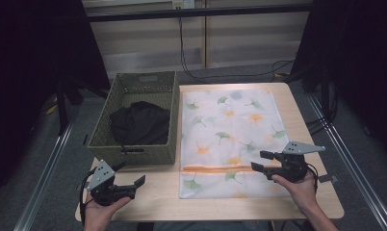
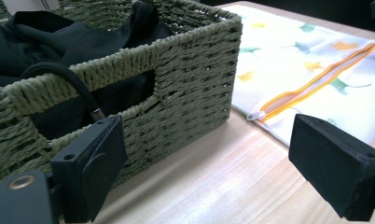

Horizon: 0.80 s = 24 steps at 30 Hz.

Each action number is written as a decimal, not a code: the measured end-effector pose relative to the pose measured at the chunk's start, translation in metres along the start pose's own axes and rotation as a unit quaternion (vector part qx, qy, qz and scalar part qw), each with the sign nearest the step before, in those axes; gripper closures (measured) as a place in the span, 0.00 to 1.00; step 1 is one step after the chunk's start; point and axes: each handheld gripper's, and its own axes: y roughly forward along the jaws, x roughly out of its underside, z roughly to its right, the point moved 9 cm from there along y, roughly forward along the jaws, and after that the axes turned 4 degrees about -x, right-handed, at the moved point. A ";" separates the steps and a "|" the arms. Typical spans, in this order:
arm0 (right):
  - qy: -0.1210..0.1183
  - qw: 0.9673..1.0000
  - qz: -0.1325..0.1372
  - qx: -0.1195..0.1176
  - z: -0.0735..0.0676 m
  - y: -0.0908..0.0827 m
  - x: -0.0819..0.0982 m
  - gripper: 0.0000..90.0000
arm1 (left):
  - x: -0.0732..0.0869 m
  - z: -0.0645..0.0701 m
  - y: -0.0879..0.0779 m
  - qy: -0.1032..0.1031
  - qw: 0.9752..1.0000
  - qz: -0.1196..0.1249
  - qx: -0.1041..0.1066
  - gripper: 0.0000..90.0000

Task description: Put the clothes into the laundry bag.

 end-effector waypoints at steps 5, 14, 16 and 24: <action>-0.006 1.000 -0.019 -0.008 -0.002 0.006 0.005 0.40 | 0.001 0.000 0.001 0.000 1.000 -0.008 -0.001 0.12; -0.001 1.000 -0.025 -0.011 0.005 0.017 0.006 0.44 | 0.000 -0.002 0.003 0.001 1.000 -0.009 -0.014 0.12; 0.000 1.000 -0.029 -0.006 0.006 0.020 0.006 0.42 | 0.000 -0.002 0.003 0.000 1.000 -0.009 -0.014 0.12; 0.007 0.997 -0.078 -0.015 0.003 0.038 -0.001 0.38 | 0.001 0.001 0.000 0.008 1.000 -0.007 -0.012 0.12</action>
